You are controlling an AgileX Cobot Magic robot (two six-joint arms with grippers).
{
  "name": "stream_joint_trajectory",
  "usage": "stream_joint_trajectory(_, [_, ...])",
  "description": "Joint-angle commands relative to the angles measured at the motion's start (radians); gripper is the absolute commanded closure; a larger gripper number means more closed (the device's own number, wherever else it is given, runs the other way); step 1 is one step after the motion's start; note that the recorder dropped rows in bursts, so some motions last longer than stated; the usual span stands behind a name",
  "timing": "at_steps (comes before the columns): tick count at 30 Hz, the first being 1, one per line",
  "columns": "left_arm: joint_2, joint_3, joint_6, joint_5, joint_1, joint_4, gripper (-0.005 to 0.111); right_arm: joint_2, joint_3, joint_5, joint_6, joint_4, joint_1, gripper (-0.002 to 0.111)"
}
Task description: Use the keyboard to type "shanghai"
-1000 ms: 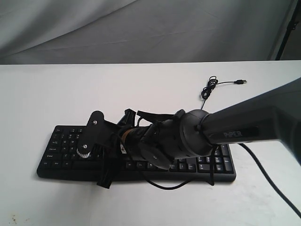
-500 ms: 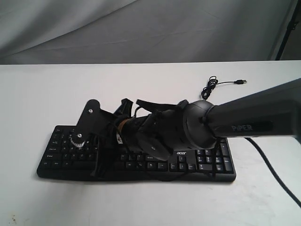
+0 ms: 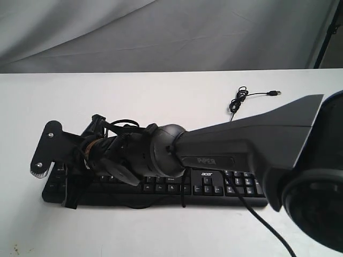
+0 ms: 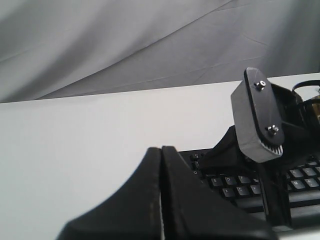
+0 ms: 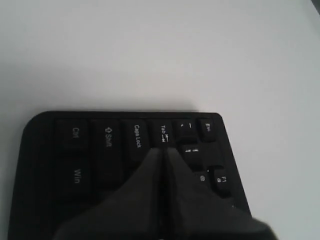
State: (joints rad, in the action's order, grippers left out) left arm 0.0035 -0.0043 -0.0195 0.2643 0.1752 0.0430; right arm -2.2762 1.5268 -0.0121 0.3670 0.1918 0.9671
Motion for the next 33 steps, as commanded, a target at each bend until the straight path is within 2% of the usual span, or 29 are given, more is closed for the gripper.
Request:
stream_joint_trajectory(1, [-0.003,0.004,-0.003,-0.005,0.004,0.005,0.107,-0.014,0.011,0.002,0.004,0.006,0.001,0.108])
stream_joint_trajectory(33, [-0.003,0.004,-0.003,-0.005,0.004,0.005,0.107,-0.035,0.011,0.054,0.004,0.004,0.001,0.108])
